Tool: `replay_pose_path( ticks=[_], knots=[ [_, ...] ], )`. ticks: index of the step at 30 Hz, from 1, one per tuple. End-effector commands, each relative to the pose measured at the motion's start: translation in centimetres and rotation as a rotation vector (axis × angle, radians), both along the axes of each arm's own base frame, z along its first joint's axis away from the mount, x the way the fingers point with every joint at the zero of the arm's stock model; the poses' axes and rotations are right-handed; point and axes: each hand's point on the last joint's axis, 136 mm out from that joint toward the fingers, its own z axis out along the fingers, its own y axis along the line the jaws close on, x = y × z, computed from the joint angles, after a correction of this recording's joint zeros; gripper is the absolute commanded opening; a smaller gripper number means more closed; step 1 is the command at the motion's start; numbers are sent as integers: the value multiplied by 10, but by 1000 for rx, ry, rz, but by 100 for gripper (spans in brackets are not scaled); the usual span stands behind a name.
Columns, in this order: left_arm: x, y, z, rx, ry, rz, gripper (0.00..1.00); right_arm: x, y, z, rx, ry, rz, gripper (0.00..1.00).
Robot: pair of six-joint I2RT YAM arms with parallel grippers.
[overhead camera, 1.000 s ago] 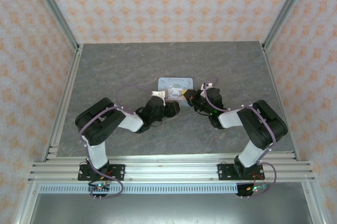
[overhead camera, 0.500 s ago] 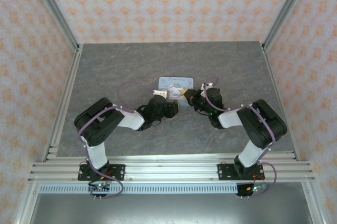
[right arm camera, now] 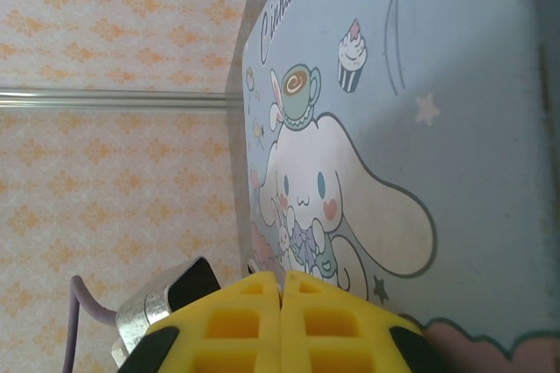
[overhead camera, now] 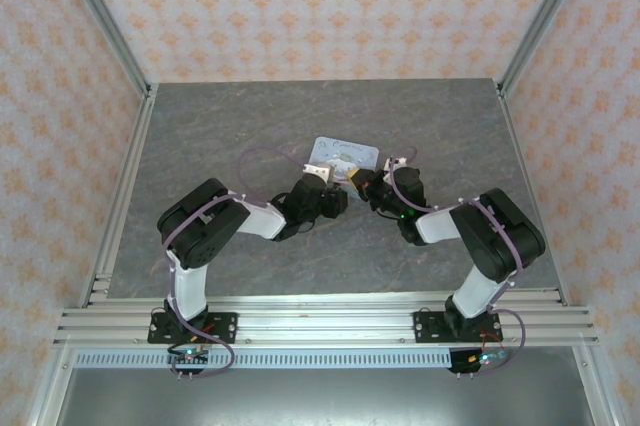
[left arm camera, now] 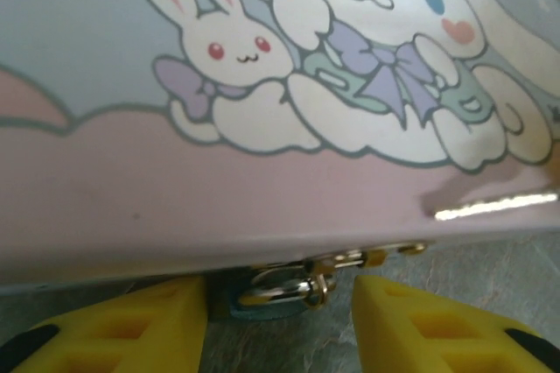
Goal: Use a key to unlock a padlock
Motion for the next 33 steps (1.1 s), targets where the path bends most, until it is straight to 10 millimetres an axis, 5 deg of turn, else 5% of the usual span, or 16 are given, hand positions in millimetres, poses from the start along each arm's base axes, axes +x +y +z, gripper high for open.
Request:
replay_pose_path(
  ticks=[1, 12, 33],
  knots=[
    [-1, -24, 9, -125, 8, -39, 47, 0, -6, -8, -13, 17, -20, 0],
    [2, -38, 33, -328, 32, -18, 47, 2, -7, -6, -11, 12, -27, 0],
    [1, -19, 49, -580, 48, 127, 41, 1, -14, -8, -13, 16, -49, 0]
  ],
)
